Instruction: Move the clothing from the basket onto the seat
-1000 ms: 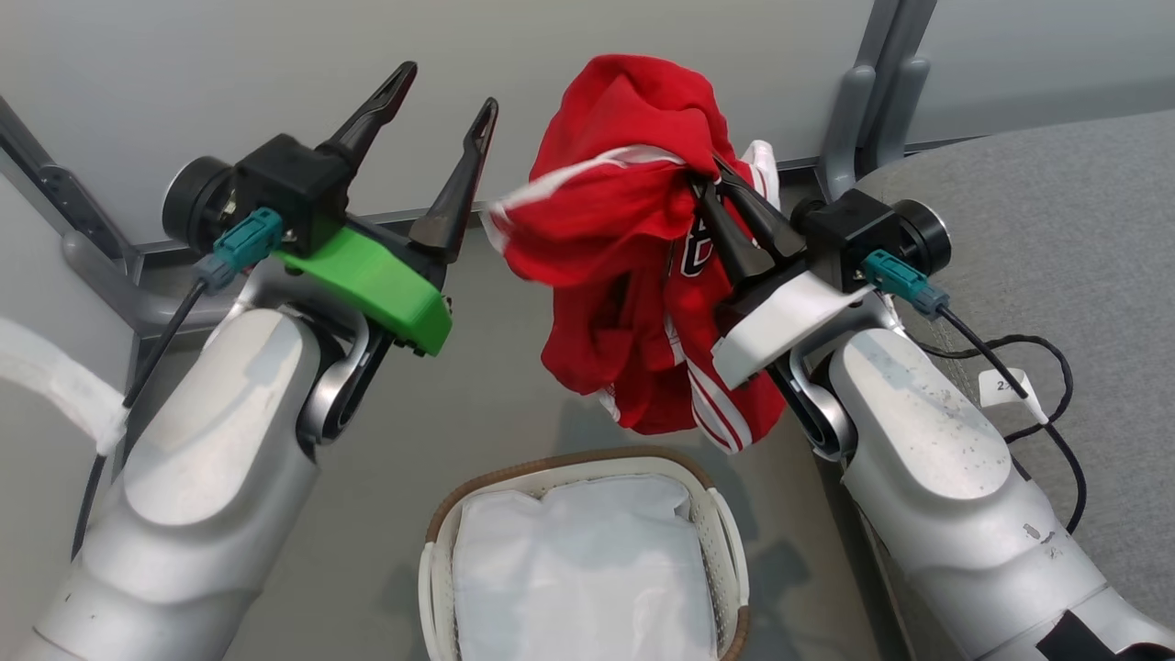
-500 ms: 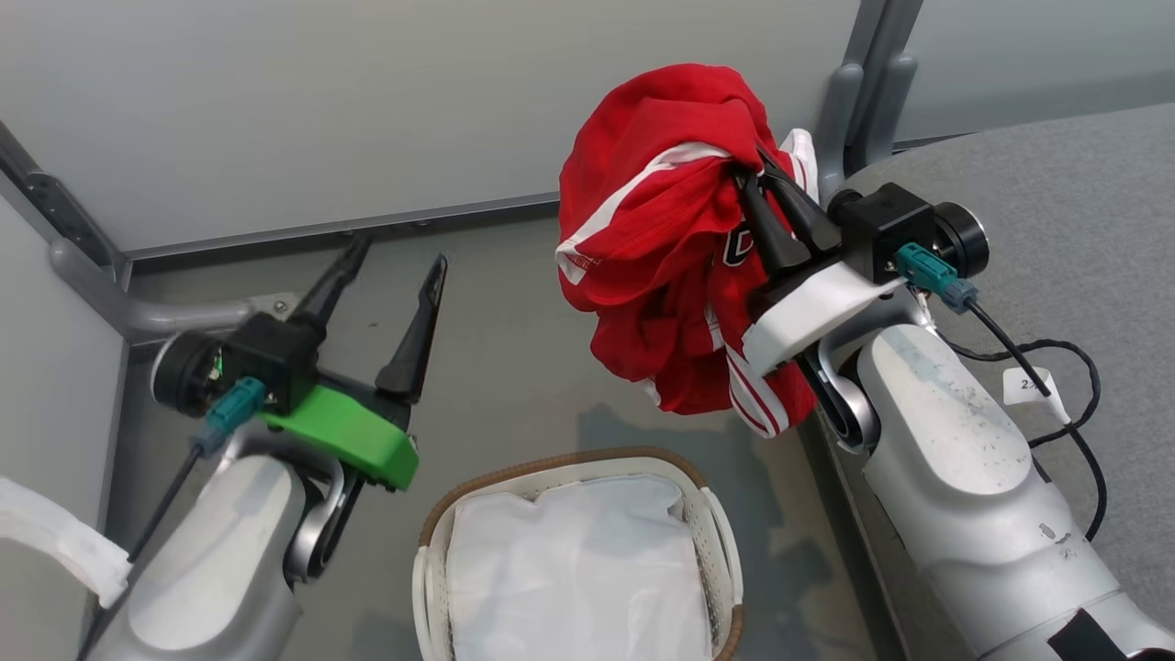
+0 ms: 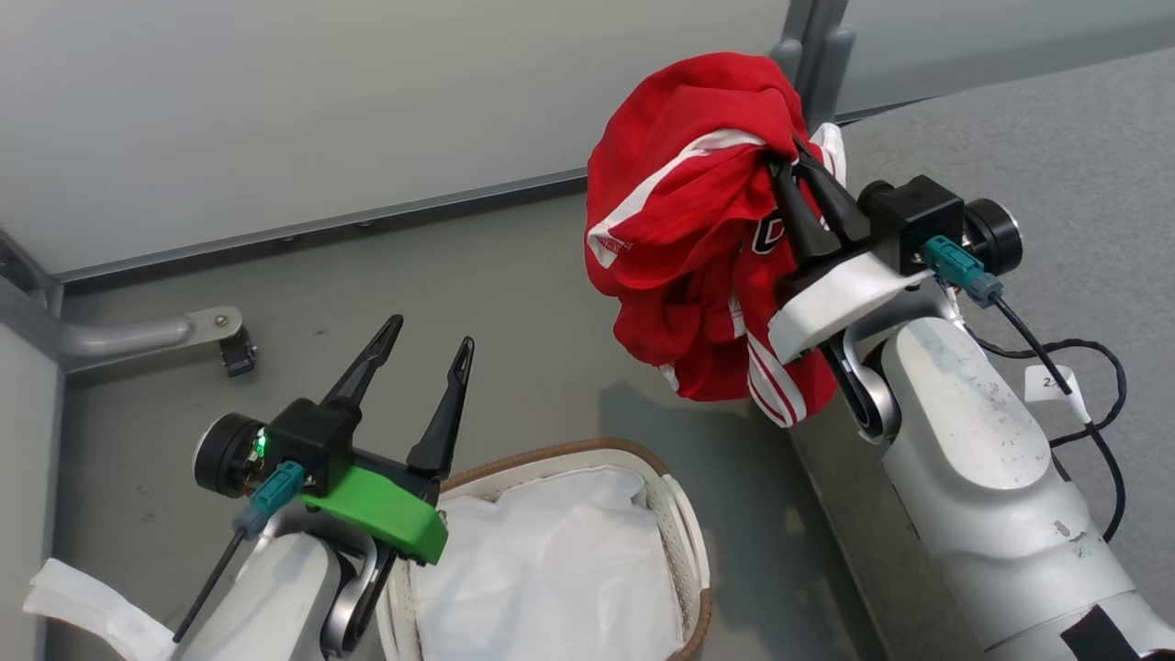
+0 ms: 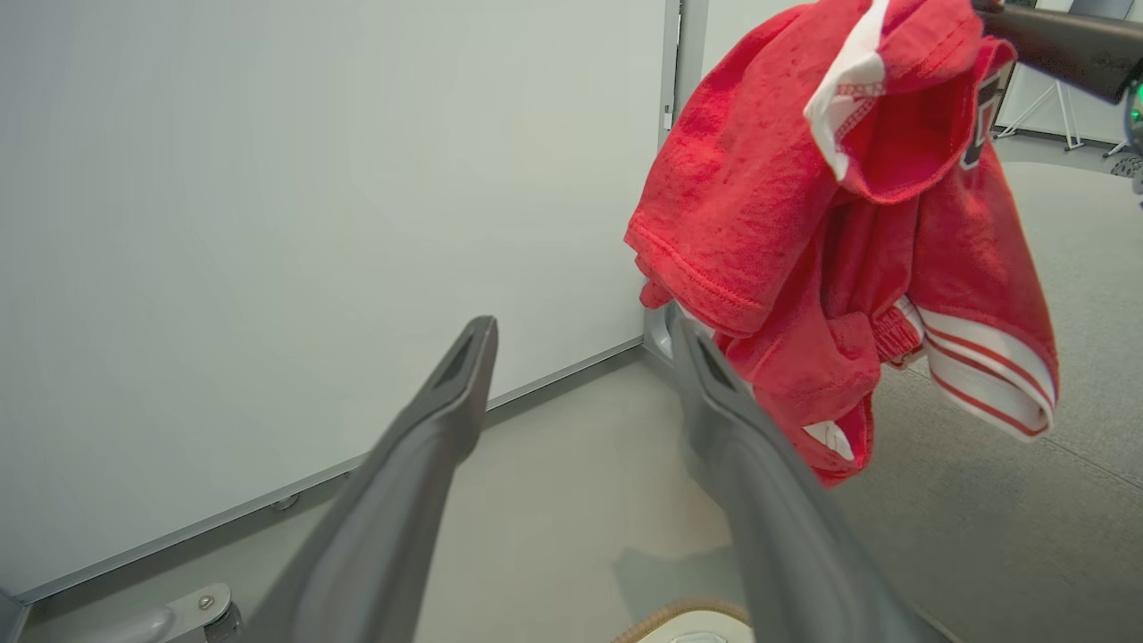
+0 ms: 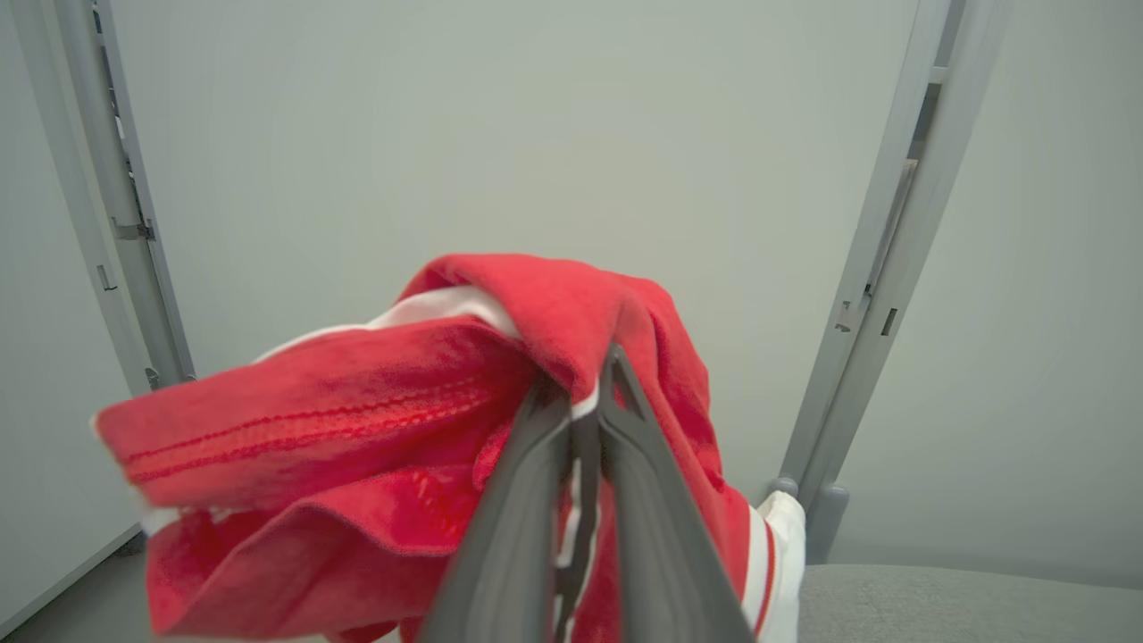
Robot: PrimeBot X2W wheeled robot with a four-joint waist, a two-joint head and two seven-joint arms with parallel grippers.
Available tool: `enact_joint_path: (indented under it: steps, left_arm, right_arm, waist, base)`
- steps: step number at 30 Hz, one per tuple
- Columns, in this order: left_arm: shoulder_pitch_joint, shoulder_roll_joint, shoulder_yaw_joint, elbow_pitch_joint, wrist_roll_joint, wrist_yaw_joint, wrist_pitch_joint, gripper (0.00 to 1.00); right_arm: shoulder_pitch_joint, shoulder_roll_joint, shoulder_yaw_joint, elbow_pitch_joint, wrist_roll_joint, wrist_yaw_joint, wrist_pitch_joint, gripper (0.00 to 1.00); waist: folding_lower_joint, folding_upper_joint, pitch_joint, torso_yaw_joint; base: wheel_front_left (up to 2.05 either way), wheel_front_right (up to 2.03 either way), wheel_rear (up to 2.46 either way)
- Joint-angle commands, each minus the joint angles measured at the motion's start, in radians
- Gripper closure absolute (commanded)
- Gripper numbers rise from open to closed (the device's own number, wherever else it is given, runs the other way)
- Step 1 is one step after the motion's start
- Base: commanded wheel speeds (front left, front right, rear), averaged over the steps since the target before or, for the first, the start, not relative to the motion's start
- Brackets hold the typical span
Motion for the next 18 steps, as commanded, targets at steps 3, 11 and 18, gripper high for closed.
enact_joint_path:
  steps: [3,11,18]
  left_arm:
    - [0.024,-0.021,0.024,-0.017,0.032,-0.016,-0.003,0.0]
    - [0.021,-0.056,0.04,-0.019,0.091,-0.043,-0.002,0.0]
    - [-0.013,-0.061,0.006,-0.031,0.131,-0.06,-0.002,0.0]
  right_arm:
    - [-0.016,-0.003,-0.023,-0.015,-0.025,-0.001,-0.001,1.0]
    - [-0.032,-0.003,-0.075,-0.028,-0.057,-0.001,-0.001,1.0]
    - [-0.041,-0.003,-0.114,-0.037,-0.058,-0.001,-0.001,1.0]
  waist:
    - [0.0,-0.0001,0.04,-0.099]
    - [0.0,-0.0001,0.092,-0.271]
    - [0.0,-0.0001,0.142,-0.408]
  base:
    - [0.0,0.0,0.0]
    - [0.0,0.0,0.0]
    - [0.0,0.0,0.0]
